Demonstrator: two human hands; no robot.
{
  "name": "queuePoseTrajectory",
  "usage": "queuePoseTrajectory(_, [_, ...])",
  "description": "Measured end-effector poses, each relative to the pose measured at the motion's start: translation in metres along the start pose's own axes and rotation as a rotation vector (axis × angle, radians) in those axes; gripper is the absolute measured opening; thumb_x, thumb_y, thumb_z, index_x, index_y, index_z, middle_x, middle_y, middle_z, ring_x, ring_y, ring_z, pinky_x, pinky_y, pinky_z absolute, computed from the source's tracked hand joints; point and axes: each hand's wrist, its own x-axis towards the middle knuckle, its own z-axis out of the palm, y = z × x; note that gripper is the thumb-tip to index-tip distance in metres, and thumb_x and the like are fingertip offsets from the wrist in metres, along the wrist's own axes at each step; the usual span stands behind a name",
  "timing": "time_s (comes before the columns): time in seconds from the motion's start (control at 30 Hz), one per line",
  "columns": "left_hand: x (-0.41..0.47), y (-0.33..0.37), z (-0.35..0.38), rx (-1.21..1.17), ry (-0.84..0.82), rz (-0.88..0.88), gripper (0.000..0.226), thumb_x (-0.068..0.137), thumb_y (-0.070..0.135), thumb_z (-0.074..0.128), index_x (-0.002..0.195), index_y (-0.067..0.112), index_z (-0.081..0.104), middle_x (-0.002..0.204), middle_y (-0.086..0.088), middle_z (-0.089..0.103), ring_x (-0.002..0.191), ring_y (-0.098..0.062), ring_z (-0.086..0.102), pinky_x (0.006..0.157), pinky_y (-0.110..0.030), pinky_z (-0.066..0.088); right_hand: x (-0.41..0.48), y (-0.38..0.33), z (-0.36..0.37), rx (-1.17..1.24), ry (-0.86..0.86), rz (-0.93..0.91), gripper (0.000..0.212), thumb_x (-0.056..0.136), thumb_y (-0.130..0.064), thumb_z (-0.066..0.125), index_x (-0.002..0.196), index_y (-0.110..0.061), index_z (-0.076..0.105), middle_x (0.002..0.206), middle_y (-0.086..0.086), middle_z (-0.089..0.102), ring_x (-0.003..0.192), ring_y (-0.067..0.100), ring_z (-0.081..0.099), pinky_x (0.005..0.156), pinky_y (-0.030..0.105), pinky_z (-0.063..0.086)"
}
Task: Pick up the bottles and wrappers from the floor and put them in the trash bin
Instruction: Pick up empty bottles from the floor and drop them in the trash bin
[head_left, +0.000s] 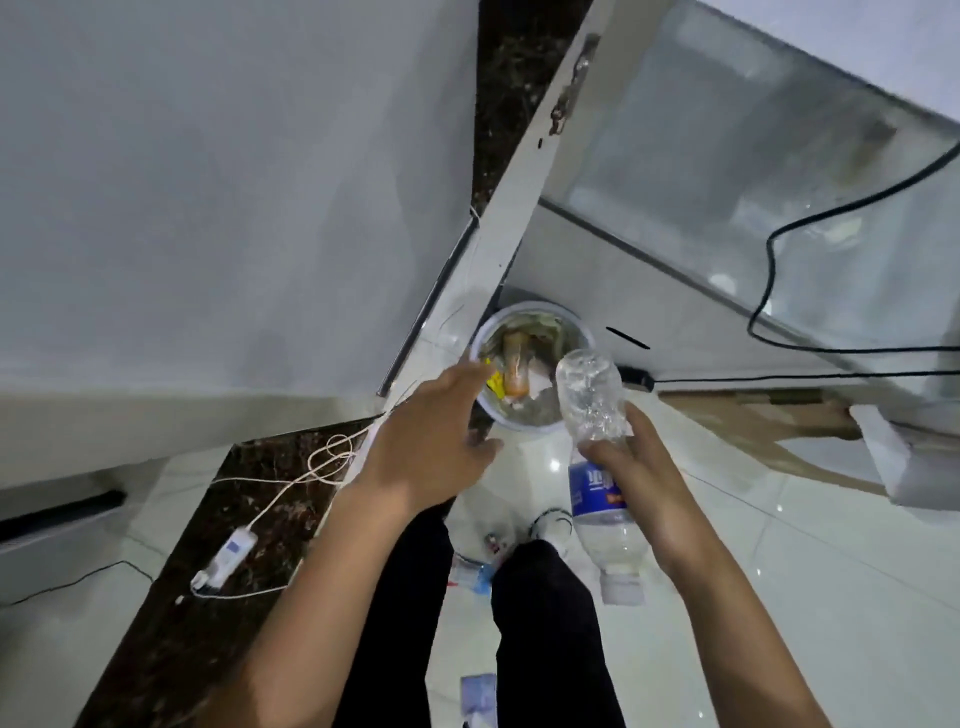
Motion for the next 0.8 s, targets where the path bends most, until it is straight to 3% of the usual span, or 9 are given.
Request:
queuePoseTrajectory(0.1, [0.027, -0.037, 0.044, -0.028, 0.057, 0.006, 0.075, 0.084, 0.045, 0.066, 0.150, 0.035, 0.032, 0.154, 0.015, 0.037, 0.138, -0.013, 0.040, 0.105, -0.037, 0.046, 0.043, 0.025, 0.009, -0.008, -0.025, 0.005, 0.048, 0.093, -0.023, 0.065, 0.136, -0.038, 0.049, 0.114, 0.004, 0.068, 0.084, 0.017, 0.074, 0.061, 0.025, 0.056])
queuePoseTrajectory(0.3, [0.085, -0.109, 0.130, -0.055, 0.171, 0.028, 0.079, 0.085, 0.039, 0.071, 0.152, 0.032, 0.029, 0.155, 0.014, 0.035, 0.139, -0.007, 0.034, 0.101, -0.021, 0.036, 0.160, 0.087, 0.046, 0.074, 0.008, -0.039, 0.046, 0.094, -0.018, 0.063, 0.135, -0.034, 0.051, 0.113, 0.003, 0.071, 0.085, 0.018, 0.075, 0.059, 0.024, 0.056])
queuePoseTrajectory(0.47, [0.149, -0.154, 0.175, 0.010, 0.152, 0.035, 0.087, 0.084, 0.043, 0.071, 0.154, 0.035, 0.020, 0.159, 0.015, 0.028, 0.138, -0.013, 0.038, 0.105, -0.040, 0.043, 0.252, 0.137, 0.066, 0.143, -0.025, -0.064, 0.052, 0.091, -0.016, 0.067, 0.139, -0.027, 0.053, 0.119, 0.008, 0.071, 0.086, 0.019, 0.076, 0.064, 0.029, 0.058])
queuePoseTrajectory(0.53, [0.171, -0.164, 0.180, 0.077, 0.177, 0.052, 0.089, 0.084, 0.045, 0.071, 0.155, 0.034, 0.019, 0.159, 0.015, 0.029, 0.136, -0.014, 0.041, 0.103, -0.040, 0.045, 0.280, 0.155, 0.066, 0.146, -0.035, -0.086, 0.058, 0.087, -0.020, 0.072, 0.141, -0.028, 0.053, 0.122, 0.007, 0.071, 0.090, 0.021, 0.075, 0.068, 0.033, 0.057])
queuePoseTrajectory(0.63, [0.195, -0.179, 0.185, 0.171, 0.262, 0.090, 0.089, 0.080, 0.050, 0.069, 0.154, 0.031, 0.023, 0.155, 0.014, 0.036, 0.133, -0.017, 0.046, 0.100, -0.042, 0.048, 0.310, 0.171, 0.061, 0.086, -0.067, -0.177, 0.067, 0.076, -0.032, 0.070, 0.140, -0.033, 0.053, 0.121, 0.001, 0.071, 0.096, 0.021, 0.075, 0.072, 0.034, 0.059])
queuePoseTrajectory(0.73, [0.203, -0.203, 0.194, 0.251, 0.369, 0.135, 0.088, 0.074, 0.049, 0.068, 0.152, 0.028, 0.034, 0.150, 0.006, 0.047, 0.130, -0.021, 0.054, 0.094, -0.045, 0.053, 0.321, 0.176, 0.054, -0.015, -0.128, -0.318, 0.062, 0.077, -0.033, 0.066, 0.137, -0.040, 0.053, 0.120, -0.012, 0.071, 0.103, 0.012, 0.072, 0.075, 0.030, 0.060])
queuePoseTrajectory(0.8, [0.208, -0.217, 0.197, 0.303, 0.417, 0.205, 0.089, 0.074, 0.048, 0.069, 0.154, 0.025, 0.036, 0.153, 0.003, 0.046, 0.135, -0.020, 0.050, 0.100, -0.044, 0.051, 0.327, 0.173, 0.051, -0.052, -0.179, -0.360, 0.061, 0.078, -0.037, 0.065, 0.137, -0.046, 0.052, 0.122, -0.017, 0.069, 0.105, 0.007, 0.070, 0.074, 0.027, 0.060])
